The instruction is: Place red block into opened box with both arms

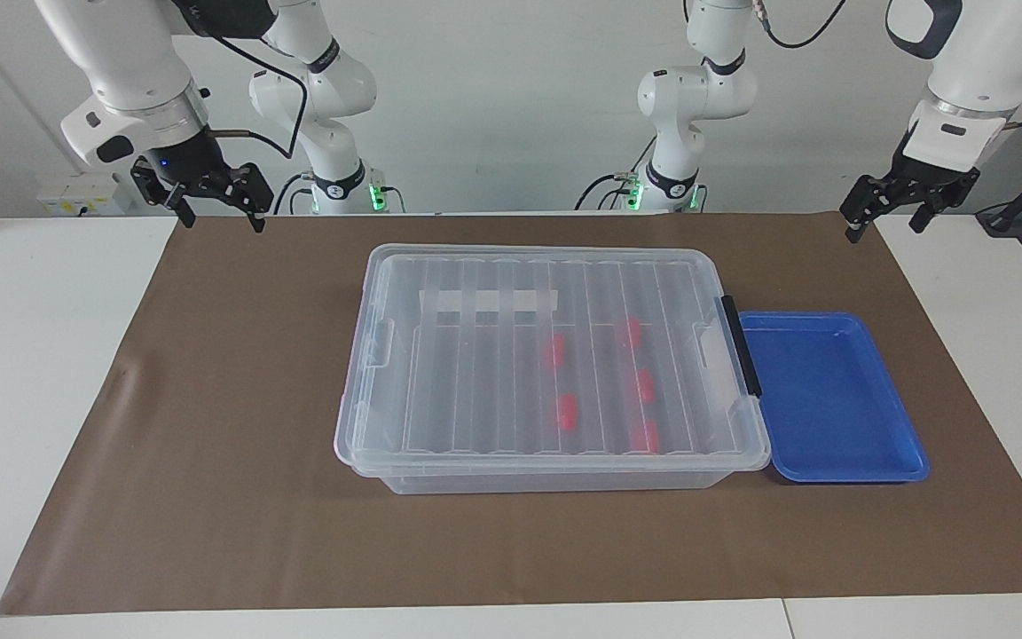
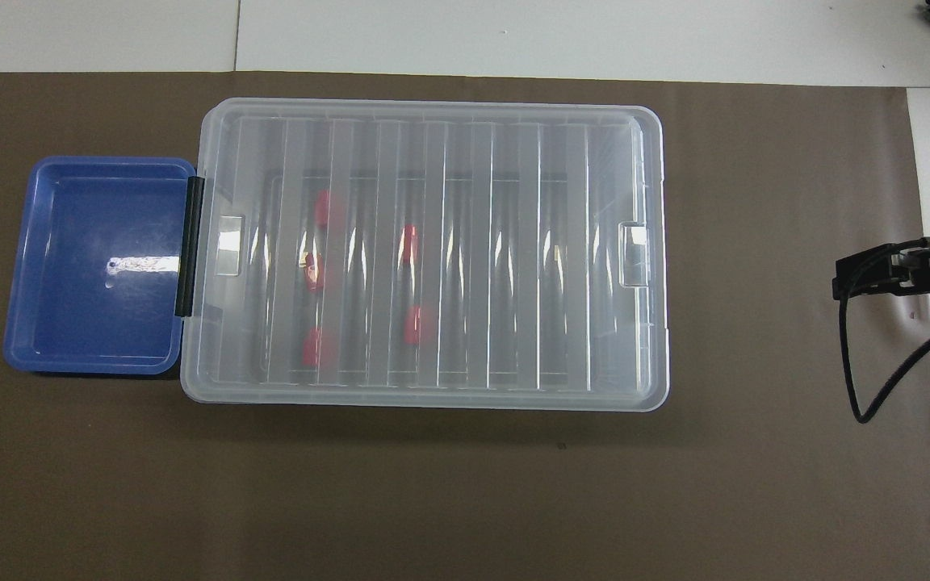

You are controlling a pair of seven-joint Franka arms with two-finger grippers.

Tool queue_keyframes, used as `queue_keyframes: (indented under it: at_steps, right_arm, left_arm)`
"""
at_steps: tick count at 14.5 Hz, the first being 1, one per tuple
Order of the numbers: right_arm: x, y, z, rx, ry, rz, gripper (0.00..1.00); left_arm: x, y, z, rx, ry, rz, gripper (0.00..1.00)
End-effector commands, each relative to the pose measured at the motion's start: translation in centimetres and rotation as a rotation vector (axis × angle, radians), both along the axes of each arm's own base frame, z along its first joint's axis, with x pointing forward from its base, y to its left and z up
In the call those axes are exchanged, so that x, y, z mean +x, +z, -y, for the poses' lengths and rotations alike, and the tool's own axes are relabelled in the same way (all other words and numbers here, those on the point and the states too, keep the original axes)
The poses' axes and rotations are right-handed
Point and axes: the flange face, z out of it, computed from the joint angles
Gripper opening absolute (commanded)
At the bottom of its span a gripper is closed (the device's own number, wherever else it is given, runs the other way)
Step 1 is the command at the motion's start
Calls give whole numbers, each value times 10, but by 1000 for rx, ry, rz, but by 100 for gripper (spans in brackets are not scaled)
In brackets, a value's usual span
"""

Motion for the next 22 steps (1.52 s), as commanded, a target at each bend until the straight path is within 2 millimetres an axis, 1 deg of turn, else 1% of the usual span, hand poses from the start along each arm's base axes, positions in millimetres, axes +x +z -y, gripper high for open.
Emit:
queue_keyframes:
  at_steps: [1, 4, 6, 8, 14, 15, 16, 22]
  right_arm:
    - [-6, 0, 3, -20, 12, 11, 100]
    - [-7, 1, 4, -20, 10, 14, 100]
    - [-7, 1, 4, -20, 10, 14, 100]
    - [-7, 0, 4, -20, 10, 13, 100]
    - [-6, 1, 4, -18, 10, 17, 100]
    - [-6, 1, 4, -18, 7, 16, 100]
    - [-6, 1, 5, -15, 3, 17, 100]
    - [-6, 1, 4, -9, 3, 16, 100]
  left_arm:
    - [-8, 0, 3, 0, 6, 13, 100]
    - [-11, 1, 6, -18, 0, -16, 100]
    - [-10, 6, 13, -115, 15, -8, 100]
    - [-8, 7, 14, -177, 82, 9, 100]
    - [-9, 6, 14, -172, 78, 2, 100]
    - [-9, 5, 19, -166, 69, -9, 100]
    - [-10, 3, 20, -151, 64, -16, 100]
    - [-18, 0, 20, -138, 67, -71, 100]
